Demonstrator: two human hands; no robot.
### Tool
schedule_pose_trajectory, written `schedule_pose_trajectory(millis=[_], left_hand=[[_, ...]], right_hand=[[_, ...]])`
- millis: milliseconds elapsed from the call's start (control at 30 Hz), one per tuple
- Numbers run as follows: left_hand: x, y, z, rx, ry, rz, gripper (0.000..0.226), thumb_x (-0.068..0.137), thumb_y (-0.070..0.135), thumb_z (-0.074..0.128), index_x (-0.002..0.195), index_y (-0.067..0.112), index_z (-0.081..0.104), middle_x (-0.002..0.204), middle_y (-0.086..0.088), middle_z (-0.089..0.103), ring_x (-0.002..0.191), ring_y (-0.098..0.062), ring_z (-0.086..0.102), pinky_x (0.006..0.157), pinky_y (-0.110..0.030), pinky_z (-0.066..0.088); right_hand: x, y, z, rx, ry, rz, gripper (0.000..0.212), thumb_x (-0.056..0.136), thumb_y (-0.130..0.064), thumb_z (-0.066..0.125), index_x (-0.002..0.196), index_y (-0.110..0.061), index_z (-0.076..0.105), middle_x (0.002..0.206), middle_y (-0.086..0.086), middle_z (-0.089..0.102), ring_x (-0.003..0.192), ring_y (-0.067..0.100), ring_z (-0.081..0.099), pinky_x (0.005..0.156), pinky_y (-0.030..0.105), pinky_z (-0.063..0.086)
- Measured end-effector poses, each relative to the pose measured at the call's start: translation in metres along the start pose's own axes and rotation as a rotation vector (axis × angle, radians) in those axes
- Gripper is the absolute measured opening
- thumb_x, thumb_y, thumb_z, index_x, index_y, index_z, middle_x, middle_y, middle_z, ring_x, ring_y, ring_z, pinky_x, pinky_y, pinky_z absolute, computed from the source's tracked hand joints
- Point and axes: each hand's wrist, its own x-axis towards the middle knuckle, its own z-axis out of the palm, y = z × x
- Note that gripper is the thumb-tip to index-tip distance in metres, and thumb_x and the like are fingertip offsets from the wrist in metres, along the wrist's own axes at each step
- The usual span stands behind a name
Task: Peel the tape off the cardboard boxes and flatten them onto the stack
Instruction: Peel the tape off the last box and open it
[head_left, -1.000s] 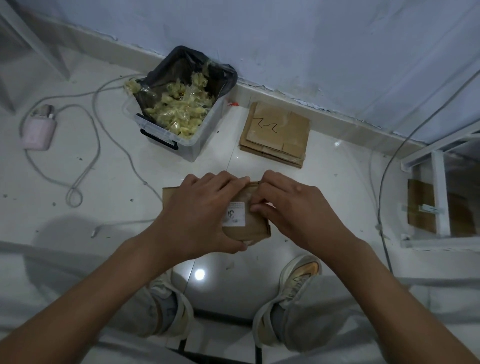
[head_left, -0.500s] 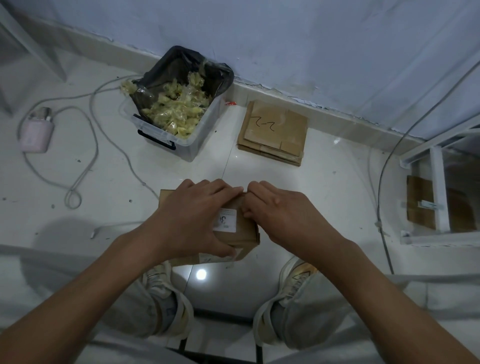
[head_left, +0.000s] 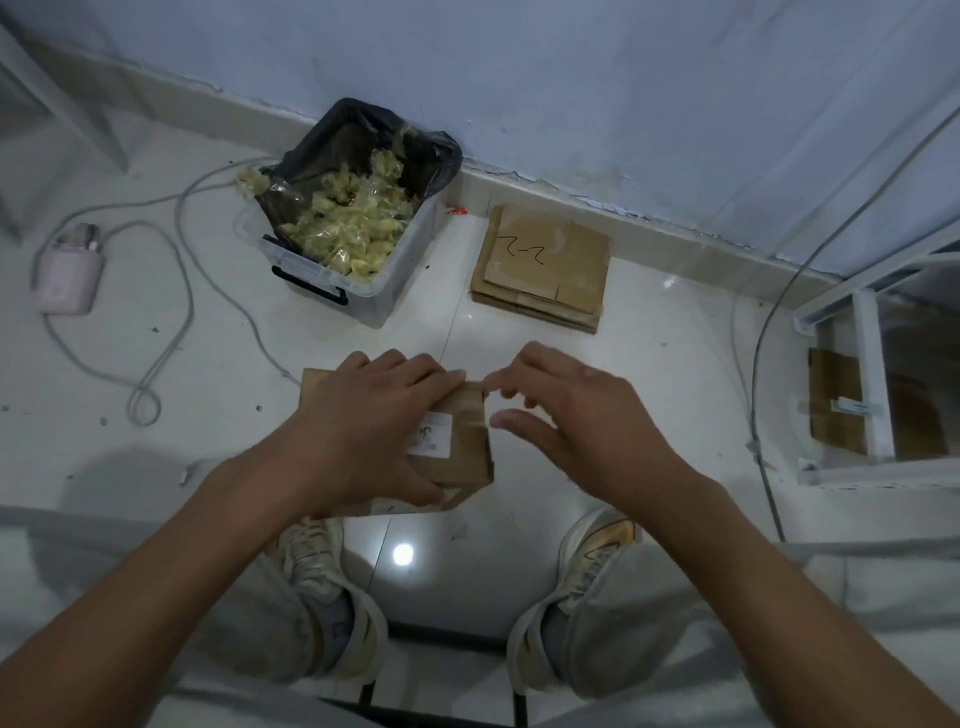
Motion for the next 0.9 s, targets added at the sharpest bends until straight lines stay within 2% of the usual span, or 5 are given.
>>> schedule_pose_trajectory(millis=[100, 200, 400, 700, 900], left_hand=[[-0.002, -0.003, -0.004, 0.011, 0.010, -0.014, 0.117, 0.057, 0.092, 0.043, 0.157, 0.032, 0.030, 0.146, 0.010, 0.048, 0.122, -0.015, 0.048, 0.099, -0.038, 0.039], [-0.001, -0.004, -0.005, 0.048, 0.053, -0.003, 0.116, 0.057, 0.089, 0.054, 0.155, 0.030, 0.035, 0.143, 0.009, 0.052, 0.119, -0.017, 0.052, 0.096, -0.039, 0.042], [-0.001, 0.004, -0.002, 0.055, 0.055, 0.039, 0.118, 0.058, 0.087, 0.064, 0.155, 0.028, 0.034, 0.142, 0.007, 0.053, 0.118, -0.018, 0.052, 0.095, -0.039, 0.043], [-0.001, 0.004, -0.008, 0.004, 0.227, -0.047, 0.116, 0.056, 0.090, 0.060, 0.150, 0.023, 0.042, 0.134, 0.004, 0.056, 0.110, -0.020, 0.055, 0.089, -0.041, 0.046], [0.001, 0.006, -0.001, -0.039, 0.278, -0.071, 0.113, 0.057, 0.087, 0.055, 0.150, 0.026, 0.039, 0.134, 0.005, 0.054, 0.111, -0.019, 0.053, 0.088, -0.041, 0.045]], right_hand=[[0.000, -0.006, 0.023, -0.069, -0.015, -0.058, 0.022, 0.097, -0.037, 0.063, 0.113, -0.023, 0.071, 0.108, -0.002, 0.063, 0.087, 0.016, 0.063, 0.059, 0.040, 0.059], [0.002, -0.006, 0.027, -0.066, 0.036, -0.073, 0.014, 0.097, -0.030, 0.068, 0.107, -0.022, 0.072, 0.104, -0.002, 0.064, 0.081, 0.016, 0.063, 0.057, 0.036, 0.057], [0.007, -0.010, 0.028, -0.079, -0.030, -0.006, 0.014, 0.102, -0.033, 0.053, 0.102, -0.021, 0.062, 0.097, -0.006, 0.059, 0.074, 0.012, 0.055, 0.057, 0.027, 0.041], [0.016, -0.006, 0.019, 0.993, 0.183, 0.756, 0.019, 0.109, -0.018, 0.052, 0.099, -0.009, 0.066, 0.091, 0.004, 0.073, 0.082, 0.017, 0.070, 0.065, 0.032, 0.055], [0.017, -0.005, 0.017, 0.911, 0.149, 0.654, 0.015, 0.102, -0.031, 0.066, 0.106, -0.017, 0.067, 0.096, 0.003, 0.075, 0.086, 0.017, 0.072, 0.067, 0.026, 0.056]])
